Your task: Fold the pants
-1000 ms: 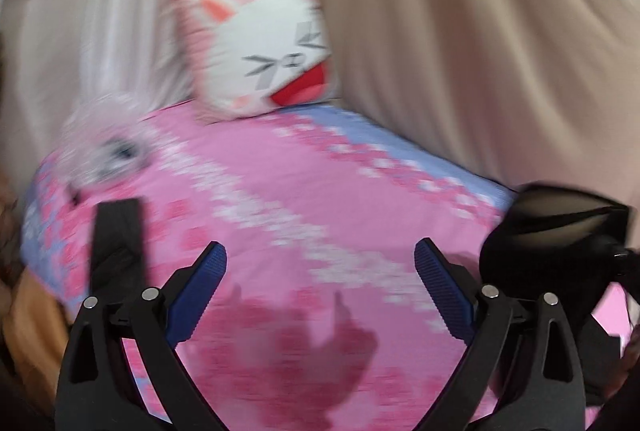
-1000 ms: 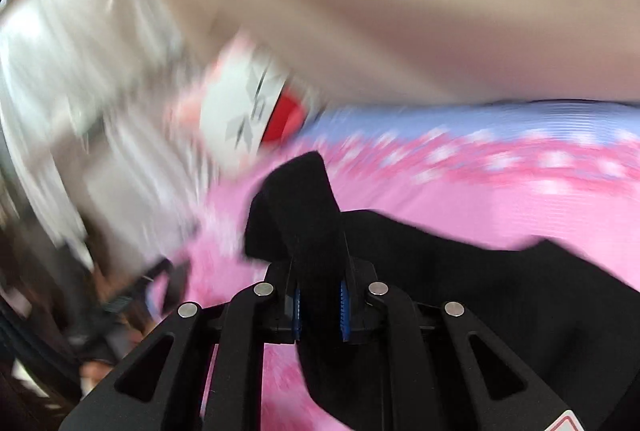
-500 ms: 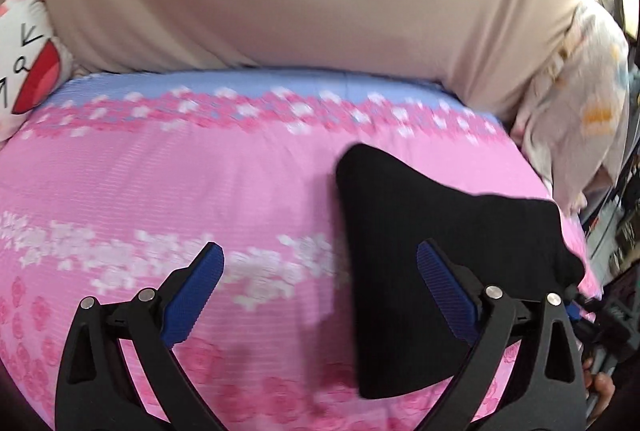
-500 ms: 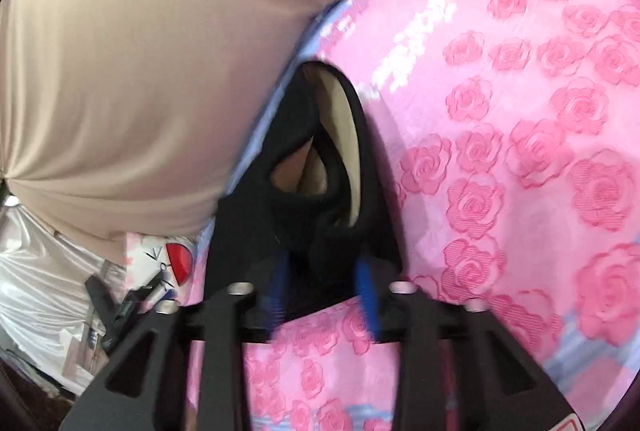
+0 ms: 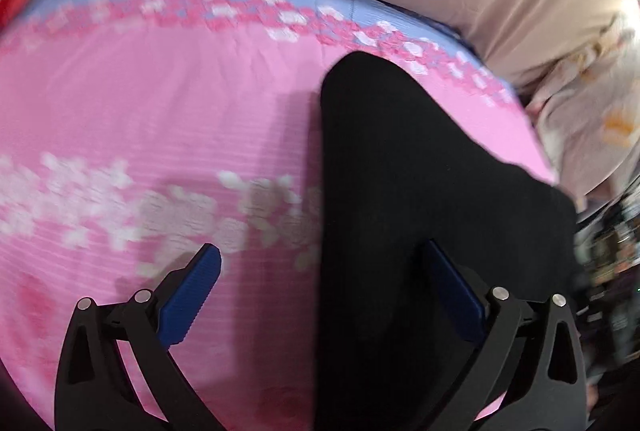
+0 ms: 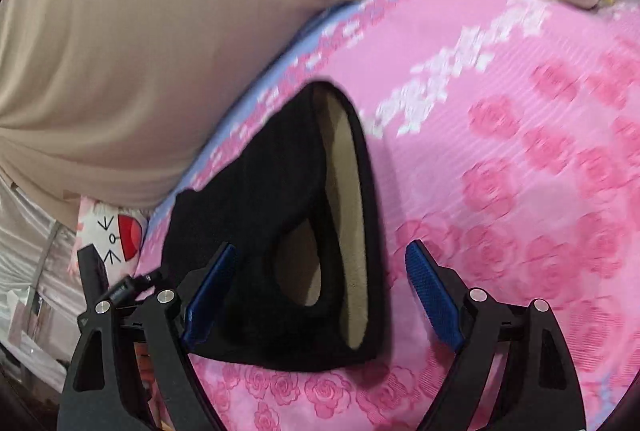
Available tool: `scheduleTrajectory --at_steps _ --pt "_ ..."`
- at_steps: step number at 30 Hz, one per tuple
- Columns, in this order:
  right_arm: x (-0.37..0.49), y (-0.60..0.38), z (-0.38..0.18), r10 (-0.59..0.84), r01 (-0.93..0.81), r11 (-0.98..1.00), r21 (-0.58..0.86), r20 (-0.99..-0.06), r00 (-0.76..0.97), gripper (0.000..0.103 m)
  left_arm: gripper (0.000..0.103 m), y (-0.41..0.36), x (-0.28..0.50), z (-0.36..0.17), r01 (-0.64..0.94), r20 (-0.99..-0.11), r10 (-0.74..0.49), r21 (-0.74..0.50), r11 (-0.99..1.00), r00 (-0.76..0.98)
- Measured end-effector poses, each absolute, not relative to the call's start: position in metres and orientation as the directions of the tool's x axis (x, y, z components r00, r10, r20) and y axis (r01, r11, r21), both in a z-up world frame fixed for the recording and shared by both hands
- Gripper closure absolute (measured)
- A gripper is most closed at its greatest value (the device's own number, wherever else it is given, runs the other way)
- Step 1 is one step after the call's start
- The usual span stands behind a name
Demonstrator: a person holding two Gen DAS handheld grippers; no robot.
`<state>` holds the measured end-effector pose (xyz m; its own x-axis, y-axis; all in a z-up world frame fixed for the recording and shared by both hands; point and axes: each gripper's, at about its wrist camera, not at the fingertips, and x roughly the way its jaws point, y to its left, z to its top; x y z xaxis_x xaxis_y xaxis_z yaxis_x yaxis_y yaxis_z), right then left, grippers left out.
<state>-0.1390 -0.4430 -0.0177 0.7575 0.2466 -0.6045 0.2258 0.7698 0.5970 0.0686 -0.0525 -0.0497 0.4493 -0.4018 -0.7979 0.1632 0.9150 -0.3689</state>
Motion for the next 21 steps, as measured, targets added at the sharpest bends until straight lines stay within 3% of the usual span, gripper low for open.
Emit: scheduleTrajectory --at_steps 1,2,3,4,6,7,10,13,16,18,20,21 --pt "-0.137 -0.438 -0.017 0.228 0.219 0.79 0.573 -0.606 0.762 0.017 0.006 -0.053 0.071 -0.05 0.169 -0.792 -0.413 -0.379 0.91 0.45" --pt "-0.131 -0.431 -0.018 0.236 0.203 0.801 0.564 -0.608 0.758 0.017 0.014 -0.055 0.073 -0.049 0.211 -0.776 -0.45 -0.397 0.893 0.442" --pt "-0.128 -0.427 -0.018 0.252 0.185 0.796 0.576 -0.593 0.765 0.033 0.054 -0.057 0.074 -0.049 0.254 -0.754 -0.511 -0.443 0.86 0.414" --pt "-0.125 -0.423 -0.018 0.258 0.189 0.79 0.583 -0.596 0.76 0.038 0.066 -0.057 0.075 -0.048 0.286 -0.723 -0.578 -0.502 0.816 0.378" --pt "-0.12 -0.412 -0.008 0.263 0.174 0.796 0.579 -0.591 0.763 0.064 0.078 -0.051 0.077 -0.039 0.303 -0.706 -0.593 -0.51 0.805 0.387" --pt "-0.121 -0.407 0.0 0.267 0.16 0.8 0.579 -0.581 0.769 0.066 0.081 -0.045 0.077 -0.034 0.312 -0.692 -0.611 -0.526 0.791 0.384" --pt "-0.115 -0.376 0.025 0.329 0.059 0.816 0.575 -0.546 0.771 0.067 0.083 -0.013 0.066 -0.007 0.32 -0.646 -0.642 -0.558 0.766 0.413" --pt "-0.104 -0.335 0.022 0.455 -0.041 0.784 0.62 -0.529 0.716 0.067 0.081 0.034 0.041 0.022 0.306 -0.653 -0.544 -0.452 0.838 0.527" --pt "-0.092 -0.297 -0.014 0.513 -0.048 0.777 0.628 -0.587 0.626 0.057 0.067 0.086 0.023 0.019 0.185 -0.703 -0.396 -0.36 0.915 0.591" --pt "-0.095 -0.291 -0.029 0.479 -0.005 0.797 0.604 -0.626 0.616 0.041 0.06 0.105 0.018 -0.001 0.077 -0.754 -0.215 -0.214 0.974 0.621" --pt "-0.112 -0.305 -0.016 0.438 0.043 0.786 0.617 -0.604 0.666 0.041 0.06 0.116 0.011 -0.011 -0.008 -0.771 -0.076 -0.104 0.995 0.632" --pt "-0.122 -0.312 -0.002 0.386 0.057 0.803 0.594 -0.589 0.71 0.042 0.06 0.123 0.006 -0.007 -0.013 -0.756 -0.085 -0.123 0.992 0.649"
